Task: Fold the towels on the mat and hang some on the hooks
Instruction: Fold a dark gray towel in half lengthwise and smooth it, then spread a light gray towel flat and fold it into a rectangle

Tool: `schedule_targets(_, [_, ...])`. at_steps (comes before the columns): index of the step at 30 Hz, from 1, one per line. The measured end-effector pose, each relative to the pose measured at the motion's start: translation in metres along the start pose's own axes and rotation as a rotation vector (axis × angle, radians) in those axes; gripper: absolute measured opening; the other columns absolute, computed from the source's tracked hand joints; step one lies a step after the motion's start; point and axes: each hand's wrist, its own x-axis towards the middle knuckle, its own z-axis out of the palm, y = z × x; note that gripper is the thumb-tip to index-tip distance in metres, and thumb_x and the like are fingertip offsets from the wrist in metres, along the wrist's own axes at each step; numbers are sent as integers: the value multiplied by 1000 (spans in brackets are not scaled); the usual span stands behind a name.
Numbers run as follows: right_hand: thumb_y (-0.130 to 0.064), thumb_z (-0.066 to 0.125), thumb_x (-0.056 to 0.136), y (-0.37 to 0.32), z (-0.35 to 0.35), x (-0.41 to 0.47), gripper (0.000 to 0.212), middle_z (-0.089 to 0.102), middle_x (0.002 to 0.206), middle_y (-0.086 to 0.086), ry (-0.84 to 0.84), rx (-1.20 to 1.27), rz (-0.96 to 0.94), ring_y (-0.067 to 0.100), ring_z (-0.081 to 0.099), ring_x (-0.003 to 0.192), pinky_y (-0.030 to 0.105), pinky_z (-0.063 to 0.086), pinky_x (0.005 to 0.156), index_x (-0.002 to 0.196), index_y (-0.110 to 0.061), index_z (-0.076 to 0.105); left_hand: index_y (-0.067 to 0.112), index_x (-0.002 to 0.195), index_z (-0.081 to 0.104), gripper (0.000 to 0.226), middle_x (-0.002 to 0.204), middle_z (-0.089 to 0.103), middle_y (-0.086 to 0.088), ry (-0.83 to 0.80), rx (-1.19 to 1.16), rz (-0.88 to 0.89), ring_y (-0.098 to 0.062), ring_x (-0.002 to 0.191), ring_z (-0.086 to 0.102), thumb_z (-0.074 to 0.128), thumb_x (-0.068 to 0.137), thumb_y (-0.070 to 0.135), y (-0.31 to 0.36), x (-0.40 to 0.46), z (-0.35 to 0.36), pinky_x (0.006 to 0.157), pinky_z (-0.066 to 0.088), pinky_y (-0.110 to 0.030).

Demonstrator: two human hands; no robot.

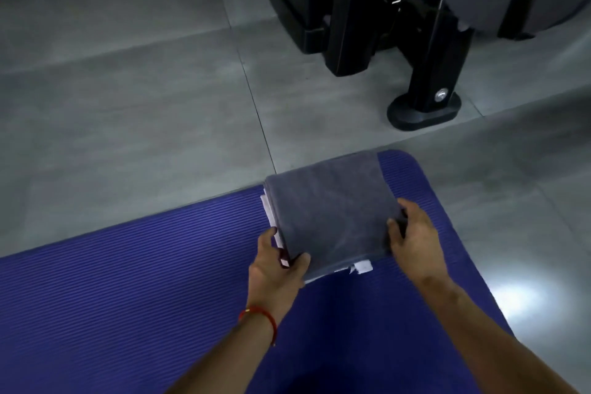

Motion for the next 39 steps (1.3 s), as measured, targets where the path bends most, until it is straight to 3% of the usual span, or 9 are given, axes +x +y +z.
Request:
schedule_targets(6, [-11,55,102,-20,5,12,37,59,128,13,200,-56,-123,27,58,109,31,44,87,139,-10,52,38,136,37,68,98,59,8,23,-40,67,11,84,63,77,87,12,-6,-4,9,63,59,-21])
schedule_targets(10, [-20,57,96,-19,19,5,50,52,132,25,100,-365,-17,44,55,111,53,48,86,143,-9,42,36,145,32,73,93,60,12,37,-20,66,-2,86,65,76,88,23,-15,3,8,68,60,-21])
schedule_targets(13, [-53,49,98,-41,27,3,71,19,163,22,51,-598,-211,45,24,147,66,22,116,158,-26,23,41,145,31,65,107,61,13,19,91,150,5,93,61,68,92,42,-30,-2,-6,74,53,-11])
schedule_targets(17, [-77,20,92,-64,73,16,80,-20,169,5,-261,-645,-315,36,-18,154,76,-12,113,158,-45,-13,30,150,40,59,132,56,5,59,334,148,-6,110,59,59,95,45,-92,-24,-60,90,53,-25])
schedule_targets(21, [-58,34,97,-98,85,-3,74,3,170,14,-136,-576,-259,39,-2,156,76,0,115,161,-28,14,17,146,48,76,135,58,-6,144,706,119,-29,119,56,51,79,52,-191,-59,-156,100,43,-44])
schedule_targets(24, [-39,42,94,-137,120,-85,59,32,162,14,-10,-397,-651,35,26,151,67,7,121,148,-18,44,39,153,32,90,146,49,-5,137,908,-60,-38,120,53,61,69,57,-260,-104,-227,86,51,-56])
schedule_targets(27, [-31,58,84,-151,201,-211,64,36,160,13,-341,-328,-870,37,31,149,68,20,117,147,-21,50,62,151,5,113,161,27,0,-6,1022,-220,-36,134,35,79,65,56,-302,-148,-271,80,53,-63])
schedule_targets(31, [-32,60,95,-143,281,-362,93,-28,164,18,-899,-671,-757,51,-15,151,78,3,113,163,-27,-3,68,143,-19,121,166,-19,6,-132,1068,-247,-36,152,-3,80,75,50,-332,-187,-304,103,38,-72])
schedule_targets(39, [-68,73,77,-136,311,-423,133,-48,147,32,-915,-970,-690,68,-36,132,89,-1,102,156,-28,-26,57,138,-38,141,147,-56,-4,-293,1229,-173,-46,146,-28,85,69,54,-374,-210,-316,106,28,-76])
